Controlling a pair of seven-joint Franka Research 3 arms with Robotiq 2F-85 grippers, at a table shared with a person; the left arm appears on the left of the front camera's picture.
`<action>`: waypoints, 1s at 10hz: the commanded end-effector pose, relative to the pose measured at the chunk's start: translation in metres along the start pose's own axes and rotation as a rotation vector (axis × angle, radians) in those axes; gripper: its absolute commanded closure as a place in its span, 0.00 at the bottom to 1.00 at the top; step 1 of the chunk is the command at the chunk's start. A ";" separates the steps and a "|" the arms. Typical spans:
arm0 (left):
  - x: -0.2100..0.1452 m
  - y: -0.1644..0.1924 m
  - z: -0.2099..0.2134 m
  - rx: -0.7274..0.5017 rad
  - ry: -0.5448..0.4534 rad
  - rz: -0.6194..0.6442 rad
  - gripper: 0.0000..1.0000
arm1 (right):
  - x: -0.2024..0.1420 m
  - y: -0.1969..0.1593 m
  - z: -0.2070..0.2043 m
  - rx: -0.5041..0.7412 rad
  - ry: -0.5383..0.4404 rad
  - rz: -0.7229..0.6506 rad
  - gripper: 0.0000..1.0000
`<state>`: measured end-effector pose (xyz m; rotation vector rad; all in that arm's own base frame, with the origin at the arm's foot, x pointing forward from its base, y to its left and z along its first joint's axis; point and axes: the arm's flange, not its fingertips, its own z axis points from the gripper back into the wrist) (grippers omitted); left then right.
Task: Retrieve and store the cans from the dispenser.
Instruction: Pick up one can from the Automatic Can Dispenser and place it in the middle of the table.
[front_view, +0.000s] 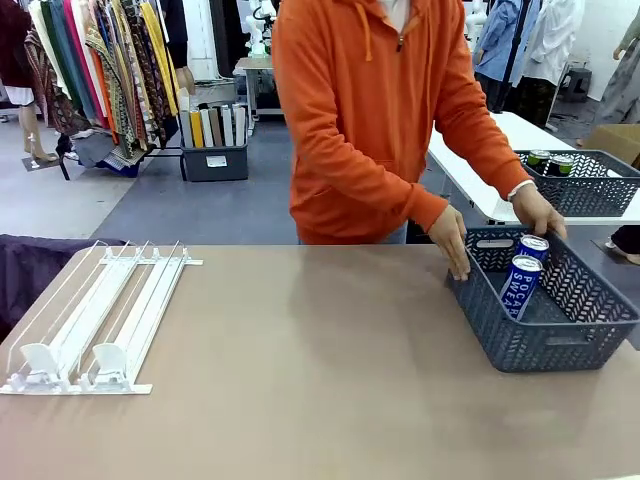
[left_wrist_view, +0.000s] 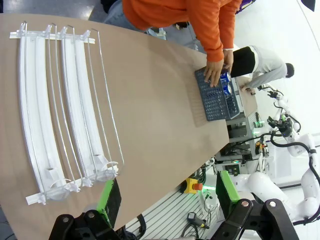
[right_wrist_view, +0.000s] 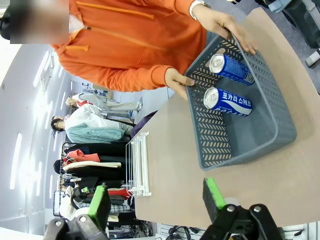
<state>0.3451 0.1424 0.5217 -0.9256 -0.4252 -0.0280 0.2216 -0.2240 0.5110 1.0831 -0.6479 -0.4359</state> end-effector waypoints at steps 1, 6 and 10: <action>0.003 -0.002 0.001 -0.015 -0.007 0.008 0.00 | 0.002 0.001 -0.001 0.039 -0.015 0.023 0.00; 0.003 -0.002 0.001 -0.015 -0.007 0.008 0.00 | 0.002 0.001 -0.001 0.039 -0.015 0.023 0.00; 0.003 -0.002 0.001 -0.015 -0.007 0.008 0.00 | 0.002 0.001 -0.001 0.039 -0.015 0.023 0.00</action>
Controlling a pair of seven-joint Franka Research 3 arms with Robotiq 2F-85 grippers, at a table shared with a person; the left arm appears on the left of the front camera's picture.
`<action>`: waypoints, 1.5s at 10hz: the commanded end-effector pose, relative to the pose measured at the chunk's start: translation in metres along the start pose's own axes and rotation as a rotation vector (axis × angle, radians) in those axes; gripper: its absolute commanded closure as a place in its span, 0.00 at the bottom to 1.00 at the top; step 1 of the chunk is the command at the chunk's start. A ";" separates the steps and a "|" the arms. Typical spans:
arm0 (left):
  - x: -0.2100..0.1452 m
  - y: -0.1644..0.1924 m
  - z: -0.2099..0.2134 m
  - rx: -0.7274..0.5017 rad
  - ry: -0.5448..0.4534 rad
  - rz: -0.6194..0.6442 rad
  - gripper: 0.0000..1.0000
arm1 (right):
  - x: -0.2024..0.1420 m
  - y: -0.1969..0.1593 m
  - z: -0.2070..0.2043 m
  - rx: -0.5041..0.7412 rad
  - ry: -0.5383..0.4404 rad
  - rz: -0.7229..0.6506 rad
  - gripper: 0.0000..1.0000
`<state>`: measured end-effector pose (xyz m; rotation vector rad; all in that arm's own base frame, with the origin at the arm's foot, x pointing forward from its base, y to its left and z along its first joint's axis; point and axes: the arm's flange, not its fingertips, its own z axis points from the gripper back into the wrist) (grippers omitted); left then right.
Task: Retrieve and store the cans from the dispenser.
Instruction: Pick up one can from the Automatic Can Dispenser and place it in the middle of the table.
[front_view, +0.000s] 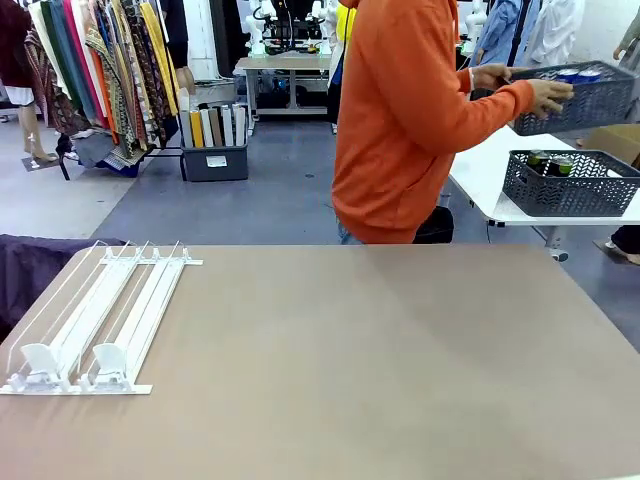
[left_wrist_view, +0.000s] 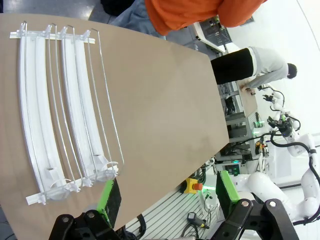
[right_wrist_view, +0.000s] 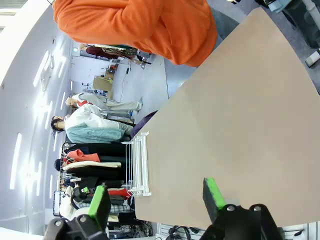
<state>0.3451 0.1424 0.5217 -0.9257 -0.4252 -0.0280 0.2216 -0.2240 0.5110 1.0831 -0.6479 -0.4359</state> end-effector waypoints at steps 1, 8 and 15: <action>0.003 -0.002 0.001 -0.015 -0.007 0.008 0.00 | 0.002 0.001 -0.001 0.039 -0.015 0.023 0.00; 0.003 -0.002 0.001 -0.015 -0.007 0.008 0.00 | 0.002 0.001 -0.001 0.039 -0.015 0.023 0.00; 0.003 -0.002 0.001 -0.015 -0.007 0.008 0.00 | 0.002 0.001 -0.001 0.039 -0.015 0.023 0.00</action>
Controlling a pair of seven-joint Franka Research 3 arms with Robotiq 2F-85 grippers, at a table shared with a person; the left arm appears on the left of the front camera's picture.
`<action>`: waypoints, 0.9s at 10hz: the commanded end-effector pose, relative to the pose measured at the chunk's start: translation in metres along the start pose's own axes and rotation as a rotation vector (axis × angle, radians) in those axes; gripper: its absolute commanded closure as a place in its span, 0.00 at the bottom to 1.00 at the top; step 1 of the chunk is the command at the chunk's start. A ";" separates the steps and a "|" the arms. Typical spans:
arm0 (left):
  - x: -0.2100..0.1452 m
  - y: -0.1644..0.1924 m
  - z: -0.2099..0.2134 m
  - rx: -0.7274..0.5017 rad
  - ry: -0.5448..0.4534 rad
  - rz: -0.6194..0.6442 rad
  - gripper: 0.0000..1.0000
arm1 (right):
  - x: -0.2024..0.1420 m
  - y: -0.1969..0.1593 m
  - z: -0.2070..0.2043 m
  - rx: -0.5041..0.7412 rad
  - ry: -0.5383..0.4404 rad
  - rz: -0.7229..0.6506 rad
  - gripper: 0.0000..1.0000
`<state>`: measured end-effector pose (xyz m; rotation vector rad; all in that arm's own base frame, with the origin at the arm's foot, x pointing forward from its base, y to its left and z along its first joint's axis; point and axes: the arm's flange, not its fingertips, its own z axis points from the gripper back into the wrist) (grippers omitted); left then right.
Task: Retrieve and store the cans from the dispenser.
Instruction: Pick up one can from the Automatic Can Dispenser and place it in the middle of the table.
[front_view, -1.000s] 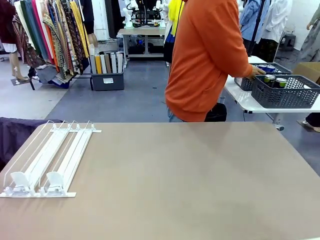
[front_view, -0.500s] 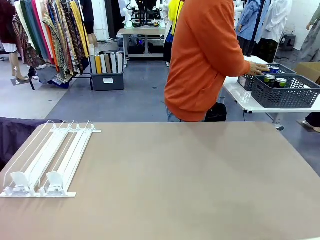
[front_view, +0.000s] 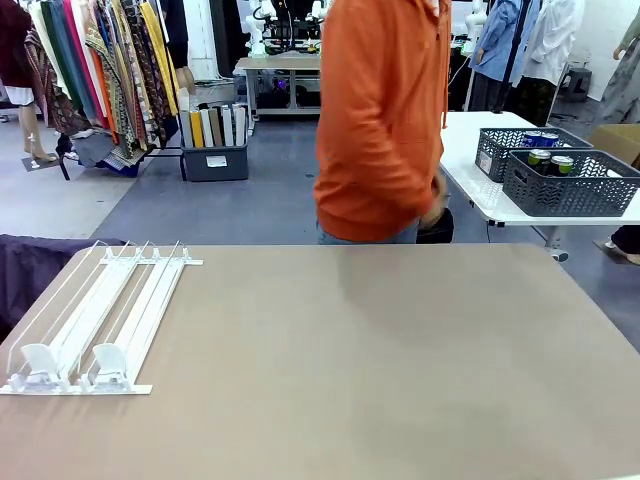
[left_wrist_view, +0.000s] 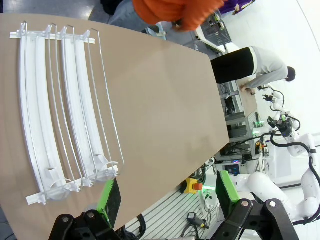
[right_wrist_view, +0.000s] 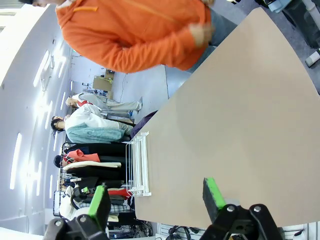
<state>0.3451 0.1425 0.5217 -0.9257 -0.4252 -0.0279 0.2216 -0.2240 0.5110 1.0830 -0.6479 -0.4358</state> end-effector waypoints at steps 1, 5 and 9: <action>0.003 -0.002 0.001 -0.015 -0.007 0.008 0.00 | 0.002 0.001 -0.001 0.039 -0.015 0.023 0.00; 0.003 -0.002 0.001 -0.015 -0.007 0.008 0.00 | 0.002 0.001 -0.001 0.039 -0.015 0.023 0.00; 0.003 -0.002 0.001 -0.015 -0.007 0.008 0.00 | 0.002 0.001 -0.001 0.039 -0.015 0.023 0.00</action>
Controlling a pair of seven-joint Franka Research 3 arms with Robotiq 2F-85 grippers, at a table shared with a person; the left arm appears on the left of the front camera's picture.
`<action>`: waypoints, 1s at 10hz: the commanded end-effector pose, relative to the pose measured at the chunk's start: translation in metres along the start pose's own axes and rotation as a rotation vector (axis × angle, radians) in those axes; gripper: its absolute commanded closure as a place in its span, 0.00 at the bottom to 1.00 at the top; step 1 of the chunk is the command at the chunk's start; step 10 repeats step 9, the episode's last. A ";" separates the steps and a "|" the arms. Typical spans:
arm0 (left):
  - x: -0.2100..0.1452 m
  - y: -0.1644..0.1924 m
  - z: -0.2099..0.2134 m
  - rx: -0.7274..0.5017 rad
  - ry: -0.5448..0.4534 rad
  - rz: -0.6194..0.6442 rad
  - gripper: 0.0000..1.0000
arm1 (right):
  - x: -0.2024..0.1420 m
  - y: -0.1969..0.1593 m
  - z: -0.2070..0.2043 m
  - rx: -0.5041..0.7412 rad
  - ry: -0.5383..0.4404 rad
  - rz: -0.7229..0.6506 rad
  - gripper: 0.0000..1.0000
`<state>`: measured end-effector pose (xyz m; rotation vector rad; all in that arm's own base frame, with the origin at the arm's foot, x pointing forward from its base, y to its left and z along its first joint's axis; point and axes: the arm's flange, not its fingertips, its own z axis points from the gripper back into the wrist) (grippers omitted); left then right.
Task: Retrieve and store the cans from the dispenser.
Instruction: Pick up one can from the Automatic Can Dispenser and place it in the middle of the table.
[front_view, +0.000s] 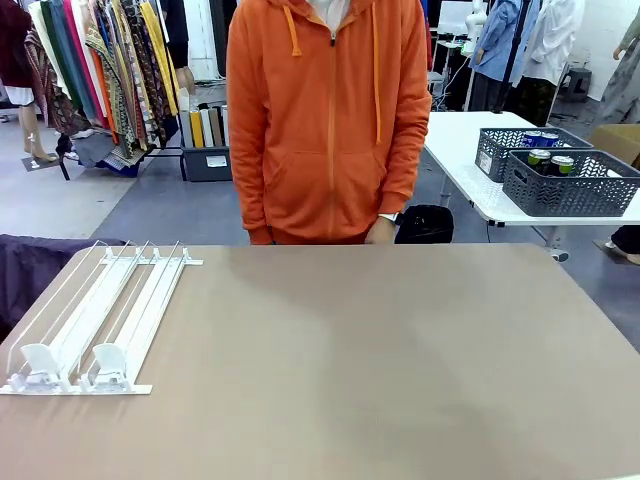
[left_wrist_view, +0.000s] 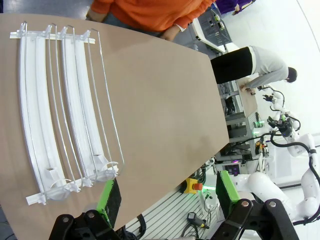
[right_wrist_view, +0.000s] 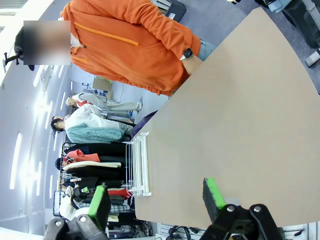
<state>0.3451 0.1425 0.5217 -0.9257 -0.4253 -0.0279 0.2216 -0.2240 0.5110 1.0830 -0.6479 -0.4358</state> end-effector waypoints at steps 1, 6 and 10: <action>0.003 -0.002 0.001 -0.015 -0.007 0.008 0.00 | 0.002 0.001 -0.001 0.039 -0.015 0.023 0.00; 0.003 -0.002 0.001 -0.015 -0.007 0.008 0.00 | 0.002 0.001 -0.001 0.039 -0.015 0.023 0.00; 0.003 -0.002 0.001 -0.015 -0.007 0.008 0.00 | 0.002 0.001 -0.001 0.039 -0.015 0.023 0.00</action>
